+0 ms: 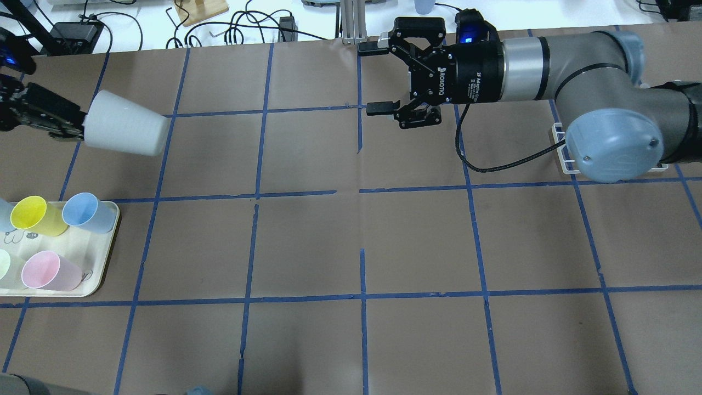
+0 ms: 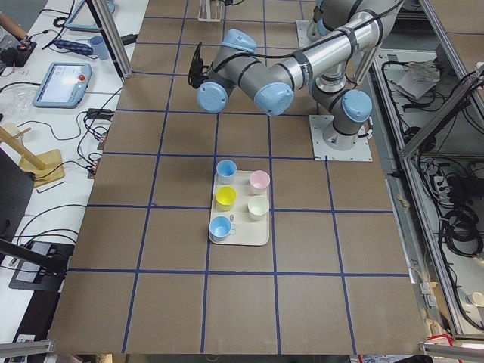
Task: Transfer IKEA cup to right arm and place on rack
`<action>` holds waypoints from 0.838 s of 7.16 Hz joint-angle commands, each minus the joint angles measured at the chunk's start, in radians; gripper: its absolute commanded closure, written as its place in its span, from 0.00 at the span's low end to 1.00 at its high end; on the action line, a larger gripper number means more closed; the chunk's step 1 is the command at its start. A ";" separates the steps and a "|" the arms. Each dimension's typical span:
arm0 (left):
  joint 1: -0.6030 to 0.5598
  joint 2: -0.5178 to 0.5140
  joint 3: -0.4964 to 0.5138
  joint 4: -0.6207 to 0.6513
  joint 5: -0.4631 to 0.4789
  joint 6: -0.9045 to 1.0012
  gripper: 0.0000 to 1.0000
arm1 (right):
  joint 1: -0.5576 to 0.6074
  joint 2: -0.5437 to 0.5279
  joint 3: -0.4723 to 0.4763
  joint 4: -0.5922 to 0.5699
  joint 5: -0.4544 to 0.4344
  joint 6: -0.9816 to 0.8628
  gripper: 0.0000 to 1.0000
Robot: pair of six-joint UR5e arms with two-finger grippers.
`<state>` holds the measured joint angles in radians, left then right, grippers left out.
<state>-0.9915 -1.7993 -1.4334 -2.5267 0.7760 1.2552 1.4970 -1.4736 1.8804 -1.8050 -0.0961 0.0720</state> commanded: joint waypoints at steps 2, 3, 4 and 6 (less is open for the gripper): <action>-0.190 -0.012 -0.067 -0.106 -0.298 0.058 1.00 | 0.032 0.045 0.003 -0.043 0.033 0.005 0.00; -0.243 -0.011 -0.068 -0.130 -0.392 0.056 1.00 | 0.032 0.045 0.005 -0.043 0.057 0.008 0.00; -0.283 -0.015 -0.071 -0.185 -0.487 0.059 1.00 | 0.032 0.044 0.009 -0.043 0.059 0.008 0.00; -0.326 -0.018 -0.094 -0.240 -0.565 0.069 1.00 | 0.049 0.044 0.013 -0.043 0.111 0.017 0.00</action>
<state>-1.2903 -1.8163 -1.5113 -2.7341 0.2719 1.3167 1.5358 -1.4296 1.8915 -1.8484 -0.0165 0.0828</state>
